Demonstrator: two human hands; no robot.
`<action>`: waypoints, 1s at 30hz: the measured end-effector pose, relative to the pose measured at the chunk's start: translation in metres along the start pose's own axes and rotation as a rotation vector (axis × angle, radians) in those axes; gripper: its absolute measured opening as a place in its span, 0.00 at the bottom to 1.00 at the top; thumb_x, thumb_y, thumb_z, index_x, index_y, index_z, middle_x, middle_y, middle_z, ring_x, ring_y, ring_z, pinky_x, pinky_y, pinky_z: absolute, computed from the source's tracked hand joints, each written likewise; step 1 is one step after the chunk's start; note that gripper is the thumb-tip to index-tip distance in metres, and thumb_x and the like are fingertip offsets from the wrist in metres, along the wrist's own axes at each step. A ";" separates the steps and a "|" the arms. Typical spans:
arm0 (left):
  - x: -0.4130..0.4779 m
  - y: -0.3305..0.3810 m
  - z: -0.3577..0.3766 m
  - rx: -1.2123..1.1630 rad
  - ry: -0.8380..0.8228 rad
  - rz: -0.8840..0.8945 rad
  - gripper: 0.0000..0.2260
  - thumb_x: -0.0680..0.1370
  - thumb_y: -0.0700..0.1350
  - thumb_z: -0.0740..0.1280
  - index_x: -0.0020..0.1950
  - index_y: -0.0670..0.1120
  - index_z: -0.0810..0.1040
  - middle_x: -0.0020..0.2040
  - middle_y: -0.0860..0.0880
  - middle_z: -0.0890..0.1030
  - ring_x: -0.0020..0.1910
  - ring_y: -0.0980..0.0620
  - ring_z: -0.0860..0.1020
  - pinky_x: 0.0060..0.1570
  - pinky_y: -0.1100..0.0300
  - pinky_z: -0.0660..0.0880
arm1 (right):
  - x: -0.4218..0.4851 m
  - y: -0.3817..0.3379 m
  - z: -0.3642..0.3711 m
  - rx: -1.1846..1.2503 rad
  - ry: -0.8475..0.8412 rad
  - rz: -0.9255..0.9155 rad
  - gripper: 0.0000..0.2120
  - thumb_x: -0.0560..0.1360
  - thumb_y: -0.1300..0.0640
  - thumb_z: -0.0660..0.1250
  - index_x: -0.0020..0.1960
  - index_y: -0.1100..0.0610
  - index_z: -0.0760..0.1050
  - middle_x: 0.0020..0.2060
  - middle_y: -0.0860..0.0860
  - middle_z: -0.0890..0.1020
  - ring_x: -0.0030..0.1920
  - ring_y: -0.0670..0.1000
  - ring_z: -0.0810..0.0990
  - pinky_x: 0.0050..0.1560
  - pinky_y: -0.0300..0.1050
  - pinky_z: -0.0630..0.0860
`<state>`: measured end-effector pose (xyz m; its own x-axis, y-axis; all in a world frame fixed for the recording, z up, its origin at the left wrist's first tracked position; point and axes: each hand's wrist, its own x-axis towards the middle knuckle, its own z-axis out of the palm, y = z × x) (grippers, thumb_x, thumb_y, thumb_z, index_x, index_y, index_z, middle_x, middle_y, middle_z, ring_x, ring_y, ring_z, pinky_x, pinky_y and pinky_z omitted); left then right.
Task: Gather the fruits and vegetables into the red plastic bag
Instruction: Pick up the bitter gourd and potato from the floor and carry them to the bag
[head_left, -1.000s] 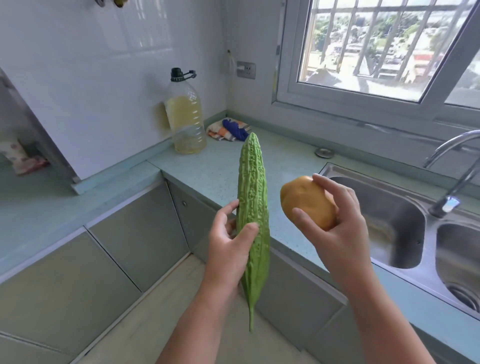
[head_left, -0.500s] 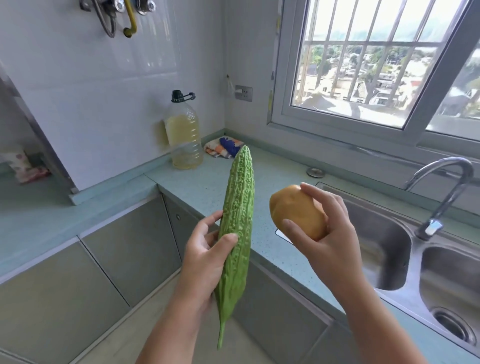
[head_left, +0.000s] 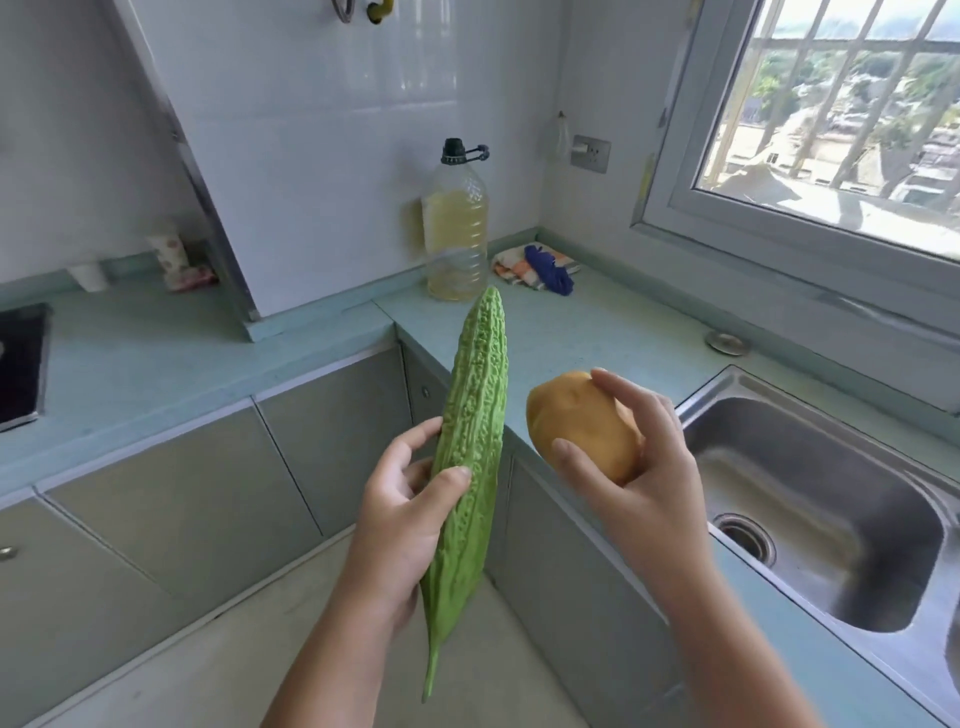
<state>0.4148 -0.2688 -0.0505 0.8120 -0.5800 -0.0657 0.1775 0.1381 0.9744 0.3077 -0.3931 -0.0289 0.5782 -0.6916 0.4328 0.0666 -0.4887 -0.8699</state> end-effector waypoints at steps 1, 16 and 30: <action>0.000 0.001 -0.007 -0.003 0.019 0.000 0.16 0.75 0.32 0.63 0.59 0.48 0.74 0.35 0.51 0.83 0.31 0.55 0.78 0.29 0.63 0.75 | -0.001 -0.001 0.008 0.012 -0.017 0.008 0.23 0.63 0.52 0.72 0.56 0.41 0.71 0.54 0.44 0.73 0.51 0.36 0.72 0.43 0.24 0.68; -0.006 0.026 -0.177 0.043 0.211 0.044 0.21 0.65 0.43 0.67 0.58 0.52 0.75 0.47 0.49 0.84 0.41 0.53 0.81 0.38 0.62 0.76 | -0.016 -0.037 0.173 0.051 -0.244 0.009 0.25 0.60 0.42 0.67 0.56 0.39 0.70 0.56 0.42 0.72 0.55 0.38 0.72 0.48 0.27 0.70; -0.039 0.050 -0.383 0.111 0.505 0.107 0.22 0.73 0.35 0.68 0.60 0.57 0.73 0.51 0.48 0.81 0.44 0.54 0.81 0.40 0.62 0.77 | -0.070 -0.111 0.382 0.063 -0.500 -0.107 0.24 0.61 0.44 0.67 0.57 0.40 0.70 0.56 0.42 0.72 0.54 0.37 0.72 0.47 0.24 0.67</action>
<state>0.6050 0.0683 -0.0815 0.9940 -0.1041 -0.0331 0.0409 0.0741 0.9964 0.5708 -0.0875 -0.0531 0.8828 -0.2927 0.3675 0.1865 -0.4996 -0.8459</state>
